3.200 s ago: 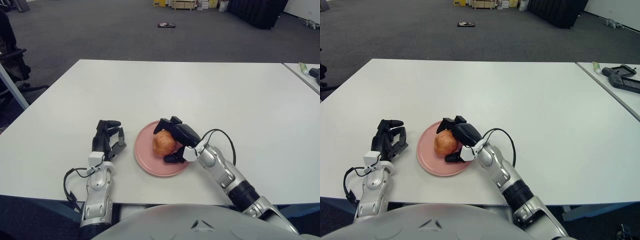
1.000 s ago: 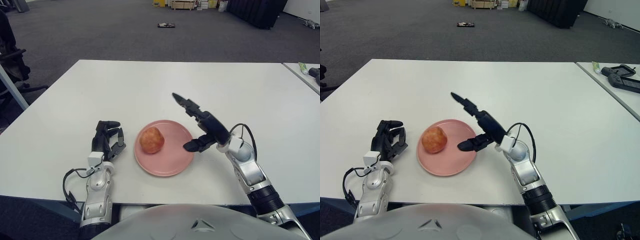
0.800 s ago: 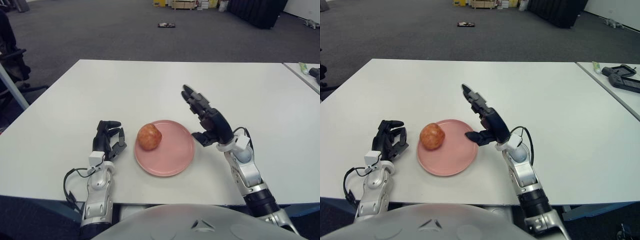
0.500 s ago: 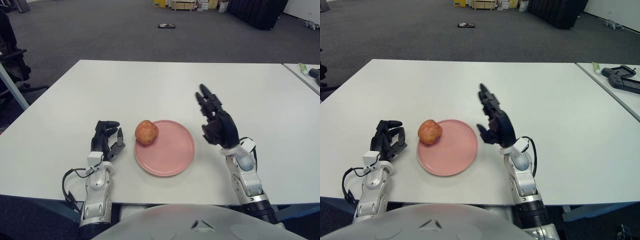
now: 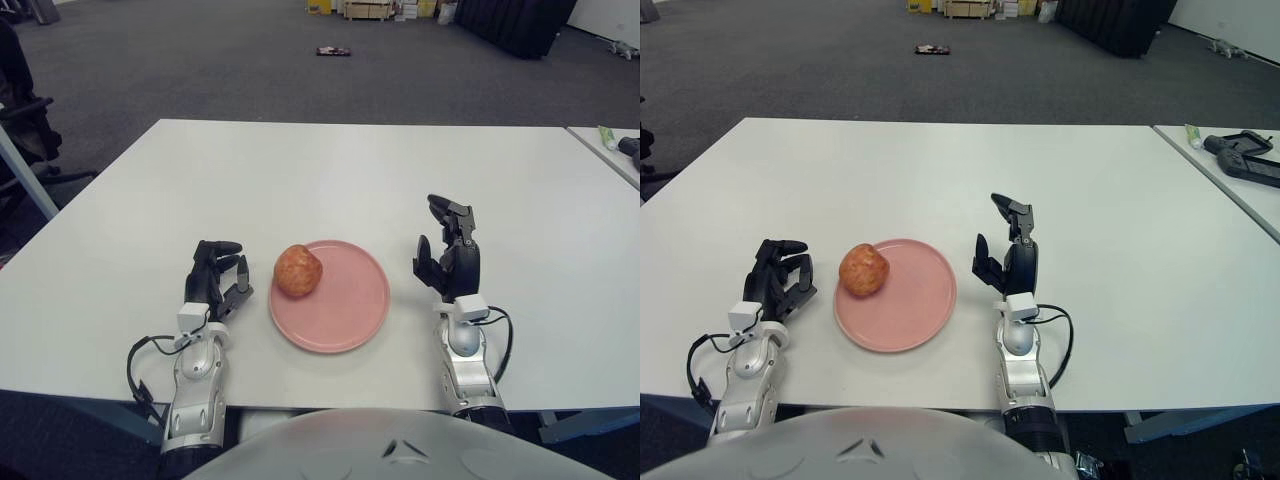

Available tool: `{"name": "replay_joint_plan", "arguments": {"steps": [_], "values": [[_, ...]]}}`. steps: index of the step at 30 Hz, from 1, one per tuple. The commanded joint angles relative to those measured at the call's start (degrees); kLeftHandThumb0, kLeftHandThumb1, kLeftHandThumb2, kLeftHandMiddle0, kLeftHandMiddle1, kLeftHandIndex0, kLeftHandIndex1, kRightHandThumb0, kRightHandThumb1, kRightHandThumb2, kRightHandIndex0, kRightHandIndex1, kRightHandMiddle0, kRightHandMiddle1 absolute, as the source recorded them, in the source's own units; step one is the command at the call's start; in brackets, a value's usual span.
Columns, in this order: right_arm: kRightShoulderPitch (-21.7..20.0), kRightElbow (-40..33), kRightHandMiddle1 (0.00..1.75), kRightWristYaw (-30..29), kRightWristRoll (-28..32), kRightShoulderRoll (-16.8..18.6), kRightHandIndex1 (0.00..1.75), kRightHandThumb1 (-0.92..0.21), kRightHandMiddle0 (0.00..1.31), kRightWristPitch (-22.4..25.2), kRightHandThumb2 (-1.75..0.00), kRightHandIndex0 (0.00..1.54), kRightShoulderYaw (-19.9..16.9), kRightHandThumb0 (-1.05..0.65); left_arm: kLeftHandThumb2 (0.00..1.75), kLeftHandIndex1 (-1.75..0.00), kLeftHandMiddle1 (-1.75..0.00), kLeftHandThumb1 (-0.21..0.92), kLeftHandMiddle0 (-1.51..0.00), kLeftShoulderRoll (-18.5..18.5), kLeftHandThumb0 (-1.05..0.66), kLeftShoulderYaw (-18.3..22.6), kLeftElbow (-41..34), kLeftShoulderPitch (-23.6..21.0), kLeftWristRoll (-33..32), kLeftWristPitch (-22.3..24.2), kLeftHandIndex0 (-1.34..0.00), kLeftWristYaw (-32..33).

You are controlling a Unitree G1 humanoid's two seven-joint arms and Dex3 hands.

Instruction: Put the apple into the plate.

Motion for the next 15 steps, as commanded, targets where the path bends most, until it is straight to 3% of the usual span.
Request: {"name": "replay_joint_plan", "arguments": {"steps": [1,7,15], "values": [[-2.53,3.61,1.73,-7.47,-5.44,-0.05,1.27,-0.70,0.32,1.18,-0.84,0.51,-1.28,-0.39,0.90,-1.75,-1.38,0.65,-0.63,0.22,-0.39,-0.39,-0.48,-0.80,0.35,-0.09,-0.36,-0.10],[-3.34,5.78,1.74,-8.78,-4.78,-0.51,1.32,-0.66,0.35,2.30,-0.89,0.58,-0.33,-0.39,0.89,-1.75,-1.40,0.66,-0.63,0.35,-0.39,-0.47,-0.44,-0.79,0.23,-0.35,-0.35,-0.32],[-1.59,2.43,1.75,-0.07,2.73,0.45,1.34,-0.60,0.39,12.23,-0.97,0.63,0.39,-0.40,0.85,-1.75,-1.39,0.69,-0.62,0.43,-0.38,-0.62,-0.45,-0.88,0.60,-0.51,-0.34,0.14]]}}
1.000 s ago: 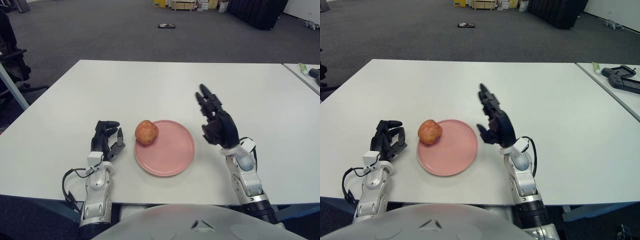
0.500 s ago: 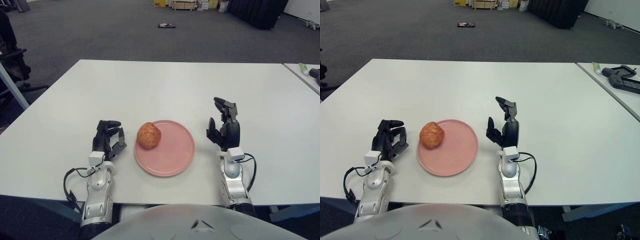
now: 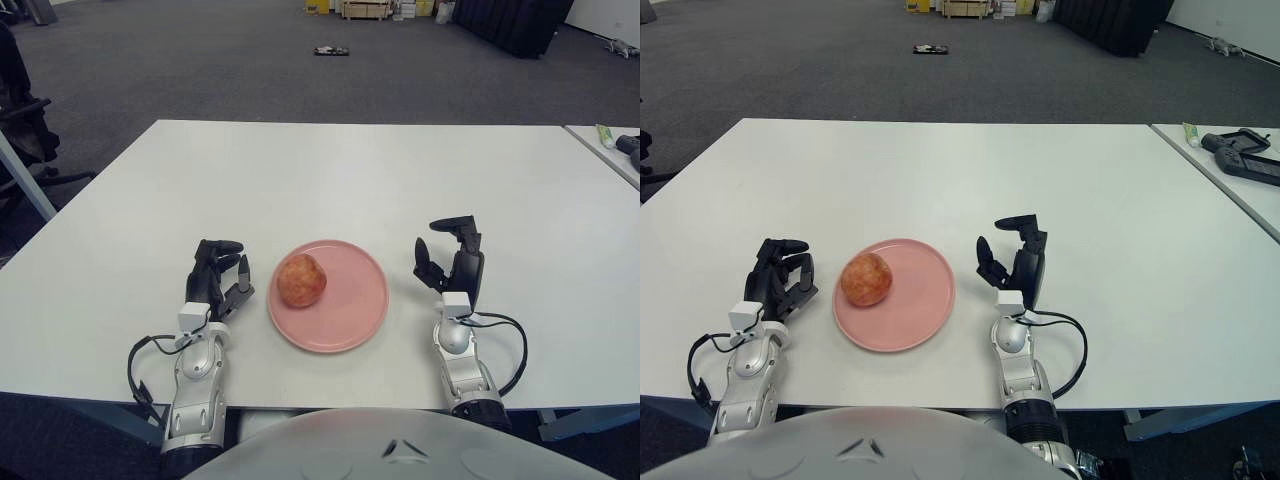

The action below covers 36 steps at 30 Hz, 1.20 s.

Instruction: Put the apple into the plate.

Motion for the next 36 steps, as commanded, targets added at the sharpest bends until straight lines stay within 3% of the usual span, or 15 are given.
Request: {"name": "replay_joint_plan", "arguments": {"steps": [1,7,16,23,32,36], "values": [[0.46,-2.23,1.75,4.62,4.47,0.28,1.34,-0.59,0.40,5.32,-0.97,0.63,0.15,-0.40,0.85,-1.75,-1.39,0.69,-0.62,0.28,-0.38,-0.09,-0.28,-0.86,0.65,-0.31,-0.34,0.29],[1.18,-4.81,1.75,11.67,10.87,-0.29,1.39,-0.56,0.42,12.04,-1.02,0.63,-0.04,-0.41,0.86,-1.75,-1.39,0.68,-0.62,0.22,-0.38,-0.07,0.27,-1.02,1.05,-1.43,-0.34,0.48],[2.25,-8.70,1.75,18.30,18.51,-0.02,1.42,-0.60,0.39,19.42,-0.97,0.59,-0.87,-0.40,0.86,-1.75,-1.38,0.68,-0.61,0.32,-0.38,0.02,0.20,-1.09,0.53,-0.84,-0.34,-0.02],[2.87,-10.72,1.75,19.75,21.93,0.64,1.41,-0.64,0.36,22.43,-0.91,0.56,-1.56,-0.39,0.86,-1.75,-1.39,0.68,-0.62,0.39,-0.38,0.01,0.63,-1.23,0.47,-1.83,-0.34,-0.17],[3.97,-12.87,1.75,20.30,22.95,0.43,1.40,-0.69,0.33,25.27,-0.85,0.53,-1.27,-0.38,0.87,-1.75,-1.37,0.68,-0.65,1.00,-0.38,-0.03,0.55,-1.32,0.03,-0.85,-0.34,-1.08],[4.09,-13.46,1.75,20.20,22.81,0.35,1.40,-0.71,0.32,26.02,-0.83,0.52,-1.12,-0.38,0.87,-1.75,-1.38,0.68,-0.66,1.20,-0.38,-0.04,1.18,-1.50,-0.23,-2.64,-0.34,-1.49]]}}
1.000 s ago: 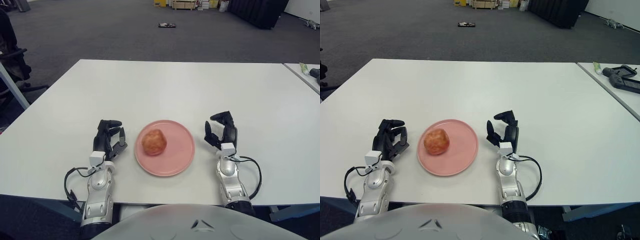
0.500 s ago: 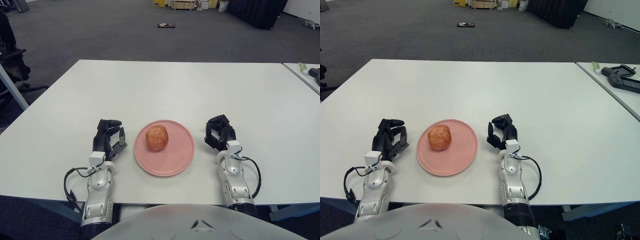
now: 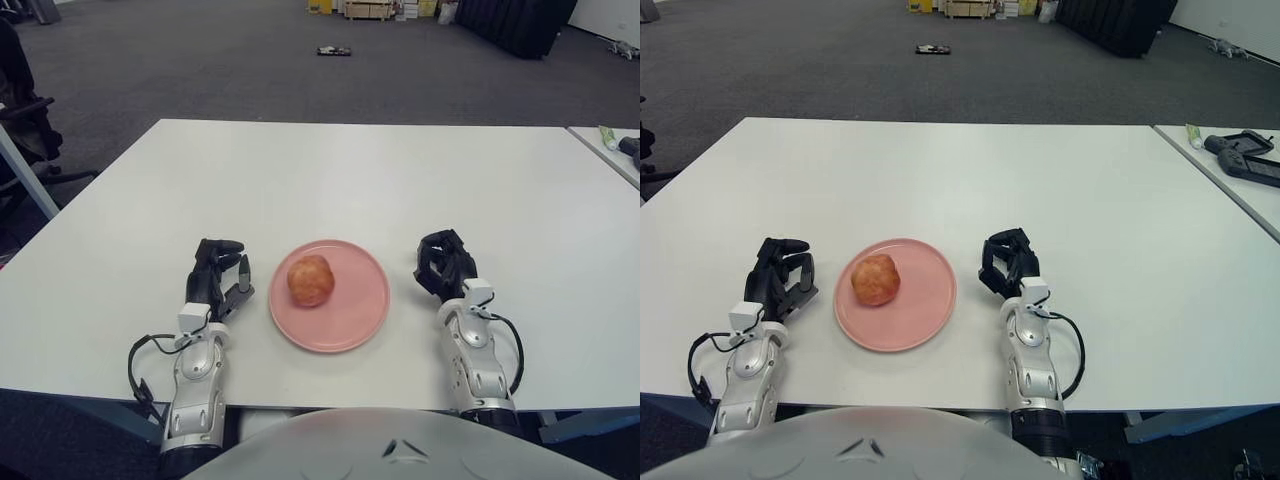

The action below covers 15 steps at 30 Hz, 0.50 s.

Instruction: Put the apple into the plate.

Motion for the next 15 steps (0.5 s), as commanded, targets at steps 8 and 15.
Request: {"name": "replay_joint_plan", "arguments": {"steps": [8,15], "values": [[1.24,-0.97,1.75,-0.14,0.14,0.40,1.40,-0.72,0.31,1.95,-0.81,0.52,0.22,-0.37,0.88,-1.75,-1.40,0.67,-0.65,0.37,-0.38,-0.12,0.37,-1.54,0.12,-0.60,-0.35,-0.15],[1.53,-1.40,1.75,-0.07,0.18,0.37,1.39,-0.72,0.31,1.71,-0.81,0.51,0.35,-0.37,0.87,-1.75,-1.40,0.67,-0.64,0.30,-0.38,-0.12,-0.09,-1.50,0.33,0.46,-0.35,0.13]]}}
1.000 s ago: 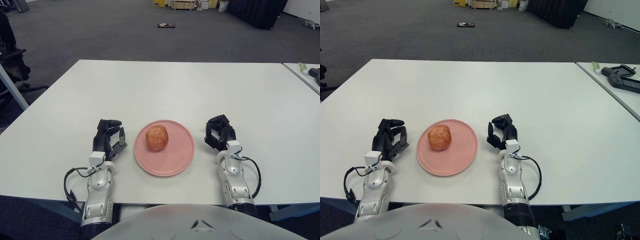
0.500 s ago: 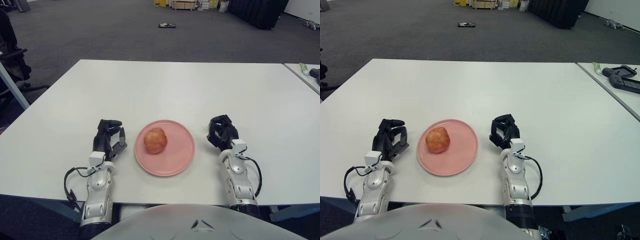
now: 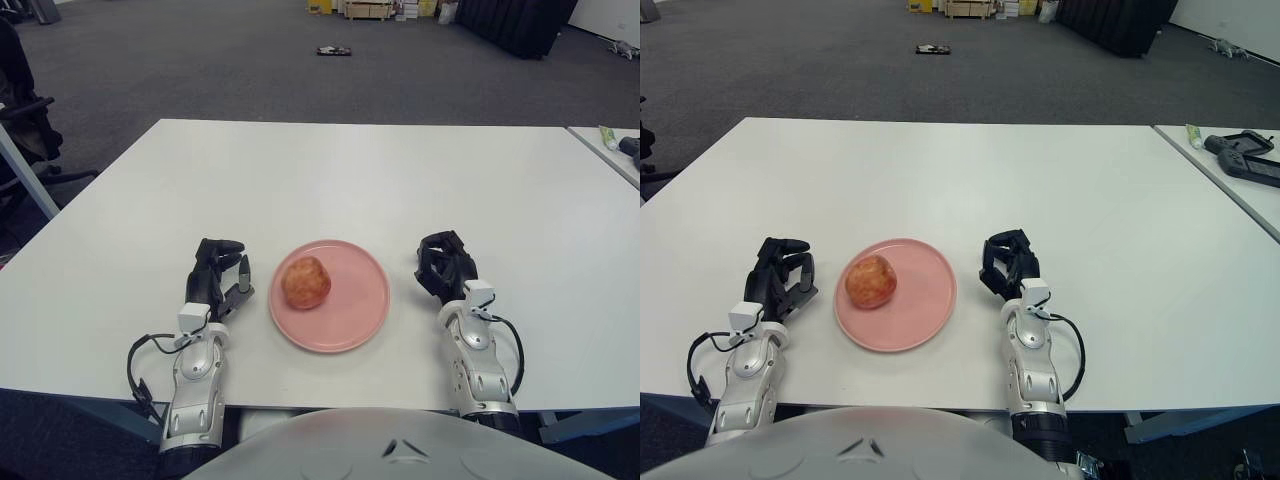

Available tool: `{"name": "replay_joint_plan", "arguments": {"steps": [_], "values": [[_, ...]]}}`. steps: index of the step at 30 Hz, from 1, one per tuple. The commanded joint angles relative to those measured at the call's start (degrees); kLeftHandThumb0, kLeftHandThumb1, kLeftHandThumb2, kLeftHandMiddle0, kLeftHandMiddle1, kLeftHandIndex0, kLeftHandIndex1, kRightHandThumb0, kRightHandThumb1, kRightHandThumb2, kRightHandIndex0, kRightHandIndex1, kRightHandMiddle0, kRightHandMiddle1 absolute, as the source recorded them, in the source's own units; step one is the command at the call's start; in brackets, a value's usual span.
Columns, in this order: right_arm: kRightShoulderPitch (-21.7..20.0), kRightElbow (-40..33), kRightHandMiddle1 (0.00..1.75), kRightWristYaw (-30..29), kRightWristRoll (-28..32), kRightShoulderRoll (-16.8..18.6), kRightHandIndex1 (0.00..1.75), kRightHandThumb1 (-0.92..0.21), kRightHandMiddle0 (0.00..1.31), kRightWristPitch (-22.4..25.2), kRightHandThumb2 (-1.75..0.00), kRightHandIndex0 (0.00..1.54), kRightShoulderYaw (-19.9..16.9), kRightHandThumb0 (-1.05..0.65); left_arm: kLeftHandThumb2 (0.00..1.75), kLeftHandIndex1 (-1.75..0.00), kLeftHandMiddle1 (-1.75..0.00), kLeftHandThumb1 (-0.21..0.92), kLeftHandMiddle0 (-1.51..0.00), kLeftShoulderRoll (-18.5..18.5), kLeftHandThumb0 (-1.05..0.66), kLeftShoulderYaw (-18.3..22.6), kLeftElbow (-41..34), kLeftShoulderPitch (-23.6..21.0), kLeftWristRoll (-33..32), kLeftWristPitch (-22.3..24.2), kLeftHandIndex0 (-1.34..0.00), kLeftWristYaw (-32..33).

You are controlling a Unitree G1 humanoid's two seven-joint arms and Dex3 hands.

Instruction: Put the apple into the plate.

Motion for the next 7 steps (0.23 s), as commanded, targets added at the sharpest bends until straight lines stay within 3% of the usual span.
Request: {"name": "replay_joint_plan", "arguments": {"steps": [1,7], "values": [[0.52,-0.04,1.75,-0.15,0.22,0.46,1.39,-0.72,0.31,1.06,-0.81,0.51,-0.10,-0.37,0.87,-1.75,-1.40,0.67,-0.64,0.17,-0.38,-0.11,-0.40,-1.34,0.33,0.70,-0.34,0.24],[0.65,-0.59,1.75,-0.49,0.57,0.78,1.39,-0.72,0.31,1.38,-0.81,0.51,-0.35,-0.37,0.87,-1.75,-1.40,0.67,-0.62,0.02,-0.38,-0.11,-1.02,-1.18,0.50,1.90,-0.34,0.52]]}}
